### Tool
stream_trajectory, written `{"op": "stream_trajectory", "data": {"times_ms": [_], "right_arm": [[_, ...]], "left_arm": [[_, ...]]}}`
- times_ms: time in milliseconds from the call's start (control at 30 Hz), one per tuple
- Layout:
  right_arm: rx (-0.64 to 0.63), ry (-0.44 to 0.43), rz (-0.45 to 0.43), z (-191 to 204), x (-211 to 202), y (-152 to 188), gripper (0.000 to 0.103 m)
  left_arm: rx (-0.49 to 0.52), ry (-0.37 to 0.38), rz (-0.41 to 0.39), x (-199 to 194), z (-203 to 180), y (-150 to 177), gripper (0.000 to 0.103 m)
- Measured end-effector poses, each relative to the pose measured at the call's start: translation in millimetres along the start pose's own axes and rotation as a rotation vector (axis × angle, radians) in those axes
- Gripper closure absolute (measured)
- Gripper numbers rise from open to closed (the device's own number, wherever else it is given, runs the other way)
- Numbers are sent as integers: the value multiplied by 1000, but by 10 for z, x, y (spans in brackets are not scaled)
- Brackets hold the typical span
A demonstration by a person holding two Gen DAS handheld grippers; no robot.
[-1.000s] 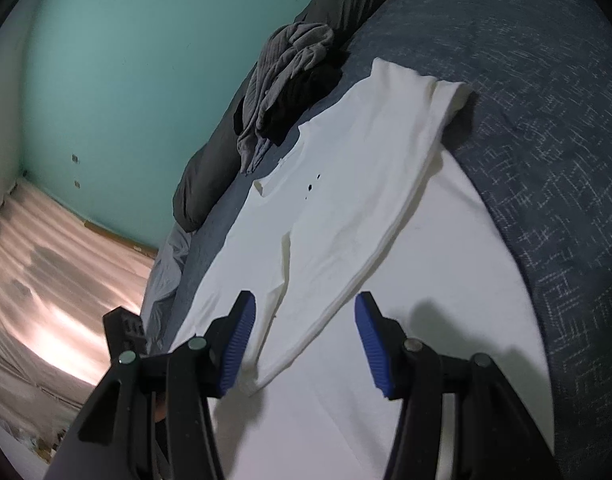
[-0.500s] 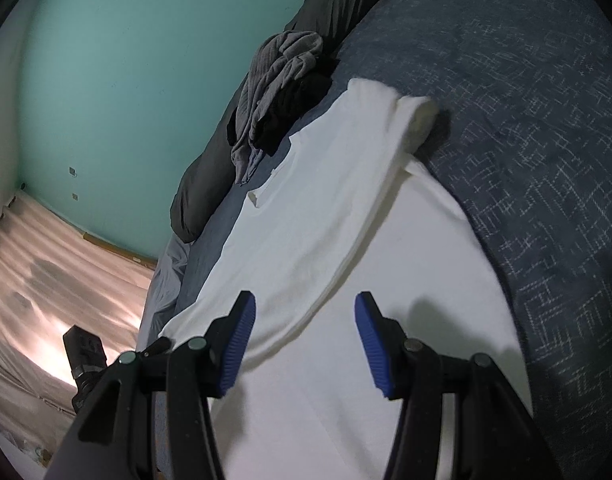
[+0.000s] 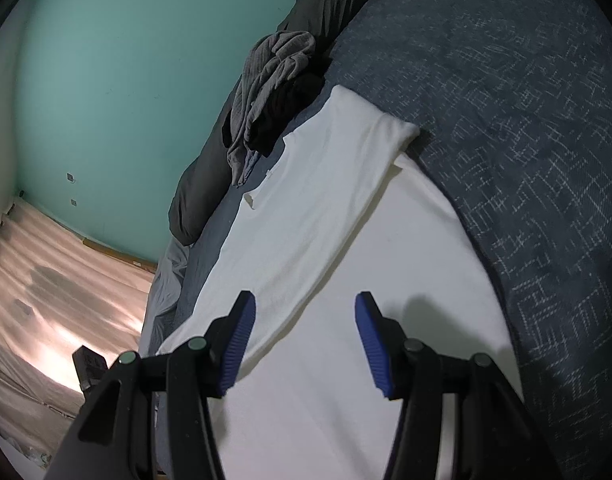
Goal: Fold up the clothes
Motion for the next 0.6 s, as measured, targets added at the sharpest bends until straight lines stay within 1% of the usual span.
{"op": "stream_trajectory", "data": {"times_ms": [233, 433, 467, 533, 567, 600], "right_arm": [[8, 3, 6, -23, 10, 10, 50], [10, 7, 8, -42, 9, 14, 50], [10, 7, 8, -45, 7, 13, 50], [11, 6, 7, -45, 6, 10, 50], [10, 6, 7, -45, 6, 9, 50], [10, 5, 7, -44, 7, 8, 50]], "left_arm": [[-42, -1, 7, -31, 163, 82, 100], [-111, -12, 76, 238, 466, 160, 99], [-115, -13, 72, 242, 499, 165, 99], [-133, -6, 52, 211, 551, 177, 96], [-148, 3, 38, 177, 567, 195, 91], [-156, 9, 38, 146, 574, 237, 81]]}}
Point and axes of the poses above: each gripper's, at about its wrist camera, not at the fingertips, and x roughly the way its jaws point, z to its left, y to its underside, the point moved 9 cm from there along x, roughly the way its jaws point, and after that the axes turned 15 degrees about y, right-handed, at the moved point
